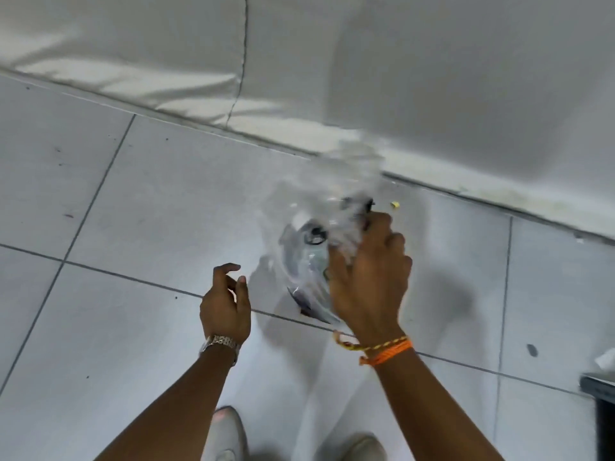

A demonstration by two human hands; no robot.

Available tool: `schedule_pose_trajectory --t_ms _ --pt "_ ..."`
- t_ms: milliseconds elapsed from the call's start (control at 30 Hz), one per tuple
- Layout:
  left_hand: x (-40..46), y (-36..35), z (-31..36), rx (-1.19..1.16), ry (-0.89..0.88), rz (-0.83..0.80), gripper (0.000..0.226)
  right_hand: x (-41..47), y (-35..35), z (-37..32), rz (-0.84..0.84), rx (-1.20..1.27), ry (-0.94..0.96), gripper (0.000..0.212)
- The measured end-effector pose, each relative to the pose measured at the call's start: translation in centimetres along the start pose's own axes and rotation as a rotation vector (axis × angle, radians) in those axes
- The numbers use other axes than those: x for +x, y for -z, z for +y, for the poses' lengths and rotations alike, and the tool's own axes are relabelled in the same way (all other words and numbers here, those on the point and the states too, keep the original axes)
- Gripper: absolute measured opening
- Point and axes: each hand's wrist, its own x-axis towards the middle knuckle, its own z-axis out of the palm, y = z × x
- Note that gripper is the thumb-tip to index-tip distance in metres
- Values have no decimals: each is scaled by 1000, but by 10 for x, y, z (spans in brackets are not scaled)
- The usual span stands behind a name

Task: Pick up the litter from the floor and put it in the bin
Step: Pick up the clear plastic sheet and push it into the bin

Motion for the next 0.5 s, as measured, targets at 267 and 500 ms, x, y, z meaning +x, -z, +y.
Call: schedule_pose_trajectory --t_ms 267,500 --pt "-22 -31 29 -3 -58 8 18 18 -44 86 -98 -95 10 77" --pt "-49 -12 -13 138 -32 -49 19 29 -107 88 -803 -258 -117 99"
